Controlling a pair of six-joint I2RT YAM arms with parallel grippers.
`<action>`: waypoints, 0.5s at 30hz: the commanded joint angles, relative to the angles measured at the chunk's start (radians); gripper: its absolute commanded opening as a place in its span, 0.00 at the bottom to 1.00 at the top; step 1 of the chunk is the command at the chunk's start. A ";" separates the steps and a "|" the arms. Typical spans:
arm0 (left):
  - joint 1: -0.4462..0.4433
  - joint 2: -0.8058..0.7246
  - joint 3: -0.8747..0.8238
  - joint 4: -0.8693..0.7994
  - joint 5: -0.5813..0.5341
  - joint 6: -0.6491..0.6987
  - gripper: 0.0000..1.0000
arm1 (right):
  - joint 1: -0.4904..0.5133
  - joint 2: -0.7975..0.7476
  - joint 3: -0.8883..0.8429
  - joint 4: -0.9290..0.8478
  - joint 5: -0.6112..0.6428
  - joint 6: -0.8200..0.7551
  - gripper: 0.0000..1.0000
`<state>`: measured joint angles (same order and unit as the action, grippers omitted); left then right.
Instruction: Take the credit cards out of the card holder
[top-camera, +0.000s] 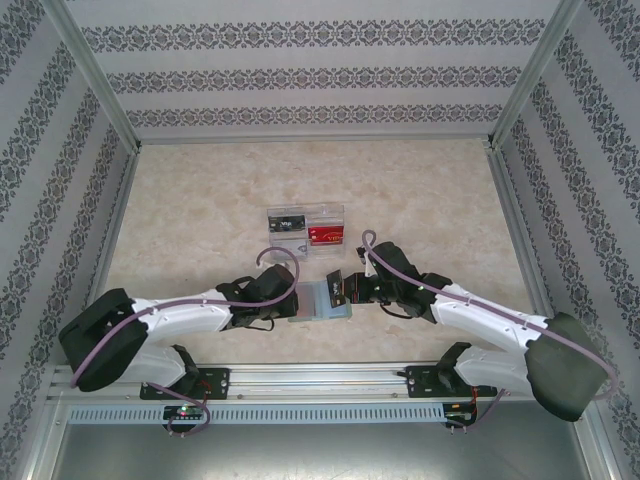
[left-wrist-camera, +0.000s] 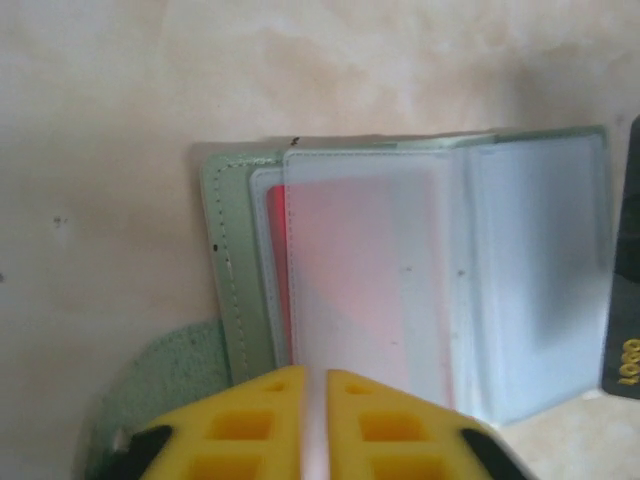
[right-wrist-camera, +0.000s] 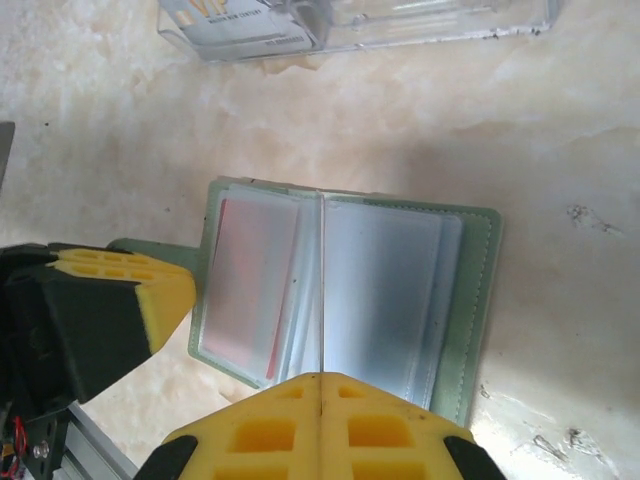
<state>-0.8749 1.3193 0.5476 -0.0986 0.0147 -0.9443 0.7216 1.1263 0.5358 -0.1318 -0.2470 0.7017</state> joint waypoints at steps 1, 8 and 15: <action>0.007 -0.092 0.014 -0.059 -0.024 0.011 0.20 | 0.003 -0.039 0.041 -0.067 0.036 -0.100 0.00; 0.008 -0.320 -0.011 -0.150 -0.106 0.027 0.63 | 0.087 -0.050 0.155 -0.140 0.142 -0.302 0.00; 0.009 -0.605 -0.065 -0.299 -0.213 0.029 1.00 | 0.228 -0.001 0.259 -0.108 0.346 -0.636 0.00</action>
<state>-0.8749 0.7853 0.5098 -0.2783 -0.1246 -0.9234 0.9165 1.1099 0.7628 -0.2527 -0.0208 0.2707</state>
